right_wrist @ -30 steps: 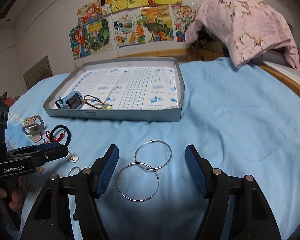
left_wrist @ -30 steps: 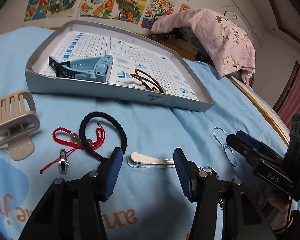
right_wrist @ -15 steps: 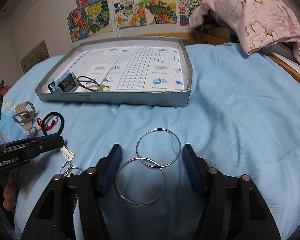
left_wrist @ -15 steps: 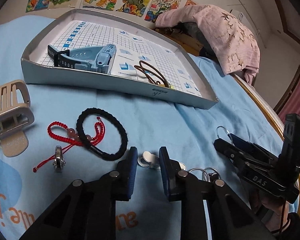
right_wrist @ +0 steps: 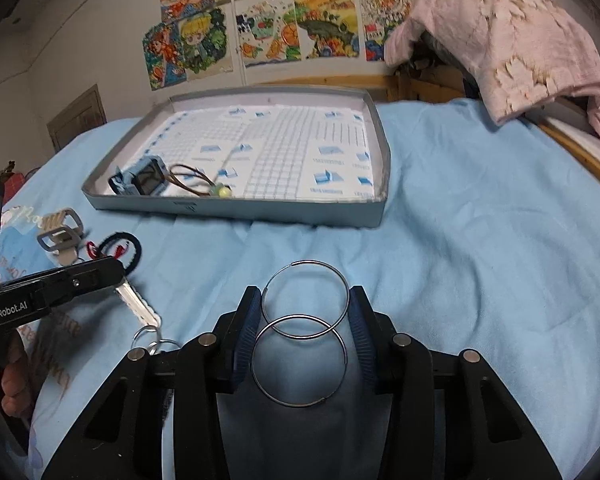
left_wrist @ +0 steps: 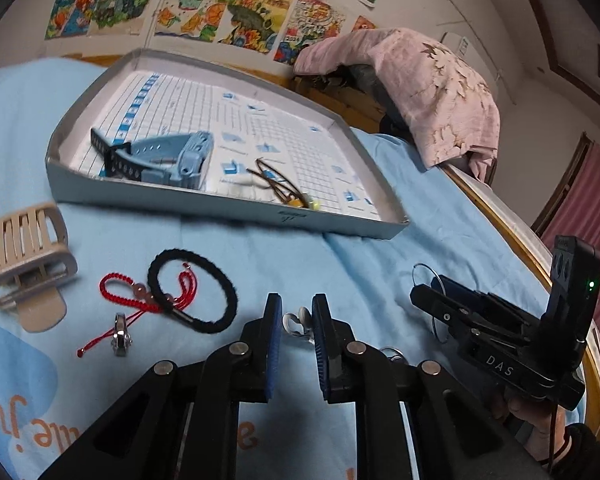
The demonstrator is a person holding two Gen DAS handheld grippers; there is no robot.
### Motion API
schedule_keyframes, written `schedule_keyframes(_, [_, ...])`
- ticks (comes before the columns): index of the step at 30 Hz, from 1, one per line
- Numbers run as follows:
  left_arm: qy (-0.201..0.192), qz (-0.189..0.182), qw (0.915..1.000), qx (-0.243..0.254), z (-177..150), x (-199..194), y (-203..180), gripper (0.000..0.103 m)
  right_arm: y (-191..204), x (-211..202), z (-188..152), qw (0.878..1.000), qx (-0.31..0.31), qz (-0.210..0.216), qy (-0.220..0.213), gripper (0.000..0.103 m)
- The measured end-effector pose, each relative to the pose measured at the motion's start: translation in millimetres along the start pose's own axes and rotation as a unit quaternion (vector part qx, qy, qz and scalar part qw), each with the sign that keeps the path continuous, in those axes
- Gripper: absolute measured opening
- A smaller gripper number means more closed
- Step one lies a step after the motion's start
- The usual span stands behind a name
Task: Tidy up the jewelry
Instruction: 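Carry the silver rings into the tray with the right tool while the left tool carries the white clip there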
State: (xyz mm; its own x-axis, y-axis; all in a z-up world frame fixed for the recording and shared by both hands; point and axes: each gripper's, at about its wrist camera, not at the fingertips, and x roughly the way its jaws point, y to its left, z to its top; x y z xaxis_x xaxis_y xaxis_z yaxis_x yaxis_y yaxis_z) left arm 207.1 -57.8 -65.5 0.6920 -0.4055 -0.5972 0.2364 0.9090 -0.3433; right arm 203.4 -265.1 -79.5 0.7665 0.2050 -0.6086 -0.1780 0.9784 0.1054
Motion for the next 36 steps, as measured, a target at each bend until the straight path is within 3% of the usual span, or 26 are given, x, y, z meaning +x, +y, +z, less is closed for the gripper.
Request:
schedule_keyframes(10, [-0.036, -0.008, 0.9990, -0.024, 20.5, -16.2, 5.3, 0.014, 7.5, -15.5, 14.0, 0.999, -0.015, 0.011, -0.031, 0.040])
schedule_keyframes(21, [-0.142, 0.051, 0.9883, -0.020, 82.0, -11.4, 17.2, 0.014, 31.9, 19.0, 79.7, 0.995, -0.029, 0.042, -0.084, 0.040])
schedule_keyframes(27, [-0.130, 0.071, 0.9888, -0.018, 98.1, 19.2, 23.6, 0.014, 31.5, 63.2, 98.5, 0.996, -0.009, 0.049, -0.068, 0.040])
schedule_keyframes(36, [-0.104, 0.080, 0.9912, -0.012, 89.2, 41.9, 27.6, 0.015, 19.1, 97.9, 83.1, 0.998, 0.026, 0.055, -0.028, 0.040])
